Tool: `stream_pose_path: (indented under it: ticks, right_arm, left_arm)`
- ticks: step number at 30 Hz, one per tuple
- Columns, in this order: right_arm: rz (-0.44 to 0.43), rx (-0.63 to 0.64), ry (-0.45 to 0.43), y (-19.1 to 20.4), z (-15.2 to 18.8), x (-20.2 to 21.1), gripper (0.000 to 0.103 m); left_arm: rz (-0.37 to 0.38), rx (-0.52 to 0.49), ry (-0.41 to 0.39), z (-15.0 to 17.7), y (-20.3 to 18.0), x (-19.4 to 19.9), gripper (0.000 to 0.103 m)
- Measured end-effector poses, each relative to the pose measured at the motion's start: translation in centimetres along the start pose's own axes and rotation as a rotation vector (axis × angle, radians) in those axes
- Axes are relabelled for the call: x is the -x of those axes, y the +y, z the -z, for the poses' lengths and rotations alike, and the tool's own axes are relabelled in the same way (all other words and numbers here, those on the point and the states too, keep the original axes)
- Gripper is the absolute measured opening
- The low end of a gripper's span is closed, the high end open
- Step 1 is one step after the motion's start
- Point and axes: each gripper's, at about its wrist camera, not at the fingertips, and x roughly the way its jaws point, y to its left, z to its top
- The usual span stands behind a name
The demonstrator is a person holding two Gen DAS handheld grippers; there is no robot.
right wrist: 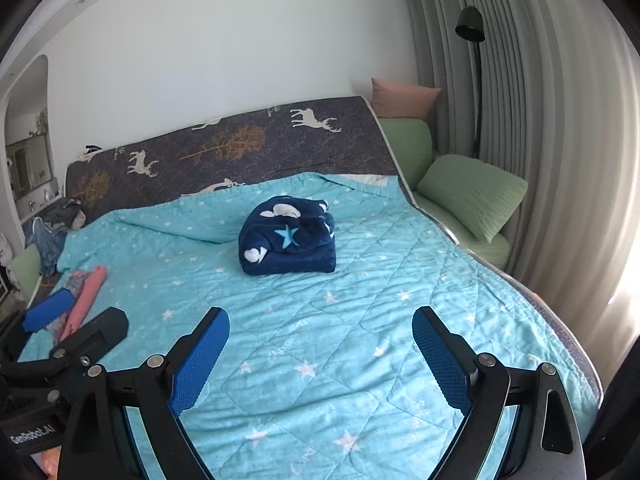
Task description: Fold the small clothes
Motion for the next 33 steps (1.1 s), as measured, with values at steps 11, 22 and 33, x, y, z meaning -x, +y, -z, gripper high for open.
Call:
stream_pose_path:
  ticks: [11,22,33]
  right_arm:
    - [0.019,0.017,-0.026,0.5,0.9,2.0,0.095]
    - [0.012,0.026,-0.037,1.0,1.0,2.5,0.095]
    - [0.023,0.016,-0.042,0.6,1.0,2.7,0.095]
  left_arm:
    - [-0.022,-0.002,-0.008,0.7,0.3,1.6,0.100]
    - [-0.026,0.005,-0.010,0.9,0.5,2.0,0.100]
    - [-0.035,-0.017,-0.016,0.6,0.3,2.4,0.100]
